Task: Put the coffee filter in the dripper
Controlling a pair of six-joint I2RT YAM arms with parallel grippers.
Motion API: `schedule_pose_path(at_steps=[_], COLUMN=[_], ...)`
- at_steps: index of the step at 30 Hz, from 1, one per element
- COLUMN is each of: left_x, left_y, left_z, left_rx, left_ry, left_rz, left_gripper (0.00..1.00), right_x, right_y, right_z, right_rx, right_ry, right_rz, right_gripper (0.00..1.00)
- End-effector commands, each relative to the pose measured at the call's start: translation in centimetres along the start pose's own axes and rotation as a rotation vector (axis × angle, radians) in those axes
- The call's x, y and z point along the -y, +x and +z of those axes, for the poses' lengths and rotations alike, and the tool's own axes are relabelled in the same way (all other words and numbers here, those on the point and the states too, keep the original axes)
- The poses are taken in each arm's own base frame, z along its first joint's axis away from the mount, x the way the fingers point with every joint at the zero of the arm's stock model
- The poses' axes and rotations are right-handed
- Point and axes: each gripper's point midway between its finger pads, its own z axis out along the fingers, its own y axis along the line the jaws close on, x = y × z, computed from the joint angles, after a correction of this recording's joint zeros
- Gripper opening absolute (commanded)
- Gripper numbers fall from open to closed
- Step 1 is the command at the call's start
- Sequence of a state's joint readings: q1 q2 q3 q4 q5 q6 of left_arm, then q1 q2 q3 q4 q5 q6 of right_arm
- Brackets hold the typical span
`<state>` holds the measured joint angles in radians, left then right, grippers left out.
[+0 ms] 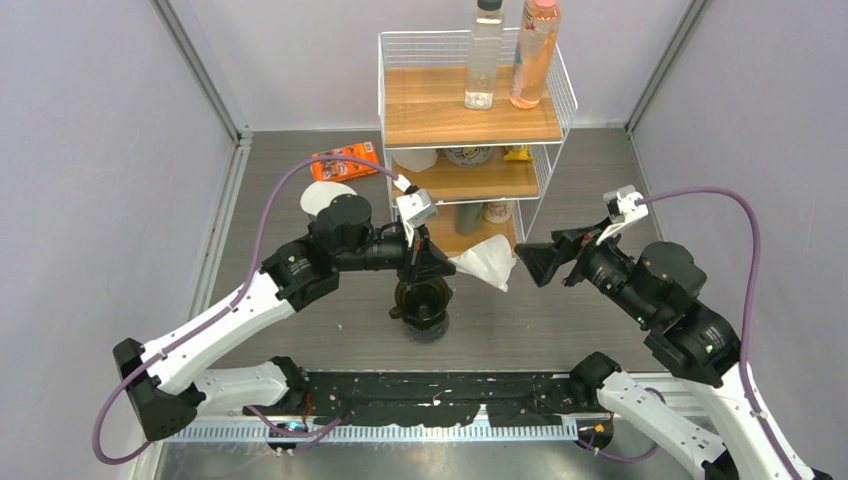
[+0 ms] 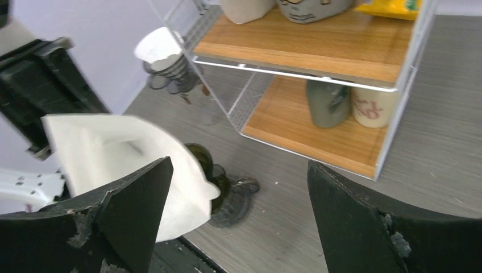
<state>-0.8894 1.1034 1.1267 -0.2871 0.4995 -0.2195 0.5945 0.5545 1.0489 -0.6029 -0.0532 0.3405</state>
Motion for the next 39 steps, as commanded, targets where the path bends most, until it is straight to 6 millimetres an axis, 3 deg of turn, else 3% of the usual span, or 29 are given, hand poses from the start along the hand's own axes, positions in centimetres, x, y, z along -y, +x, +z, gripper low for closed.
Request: schedule_pose_path(at_steps=[1, 5, 9, 14, 23, 31, 36, 39], left_x=[0.6, 0.7, 1.0, 0.9, 1.2, 1.5, 1.3, 1.1], left_y=[-1.2, -1.2, -1.5, -1.4, -1.3, -1.2, -1.1, -1.1], left_z=[0.0, 0.0, 0.4, 0.7, 0.7, 0.6, 0.6, 0.6], left_rx=[0.048, 0.055, 0.060, 0.047, 0.038, 0.032, 0.029, 0.029], left_ry=[0.041, 0.047, 0.072, 0.077, 0.095, 0.113, 0.110, 0.104], left_rz=[0.041, 0.042, 0.039, 0.034, 0.034, 0.036, 0.033, 0.031], left_gripper=[0.00, 0.00, 0.00, 0.00, 0.00, 0.00, 0.00, 0.00], right_x=[1.8, 0.4, 0.5, 0.9, 1.1, -1.1, -0.5, 1.0], right_y=[-0.4, 0.9, 1.9, 1.4, 2.3, 2.9, 2.3, 1.6], right_z=[0.7, 1.1, 1.2, 0.3, -0.3, -0.5, -1.0, -1.5], right_rx=[-0.017, -0.066, -0.089, -0.051, -0.069, -0.084, -0.059, -0.029], right_ry=[0.116, 0.003, -0.014, 0.011, 0.008, -0.139, -0.099, -0.003], right_rz=[-0.006, -0.077, -0.101, -0.102, -0.120, -0.168, -0.174, -0.159], right_gripper=[0.96, 0.97, 0.98, 0.97, 0.97, 0.97, 0.97, 0.97])
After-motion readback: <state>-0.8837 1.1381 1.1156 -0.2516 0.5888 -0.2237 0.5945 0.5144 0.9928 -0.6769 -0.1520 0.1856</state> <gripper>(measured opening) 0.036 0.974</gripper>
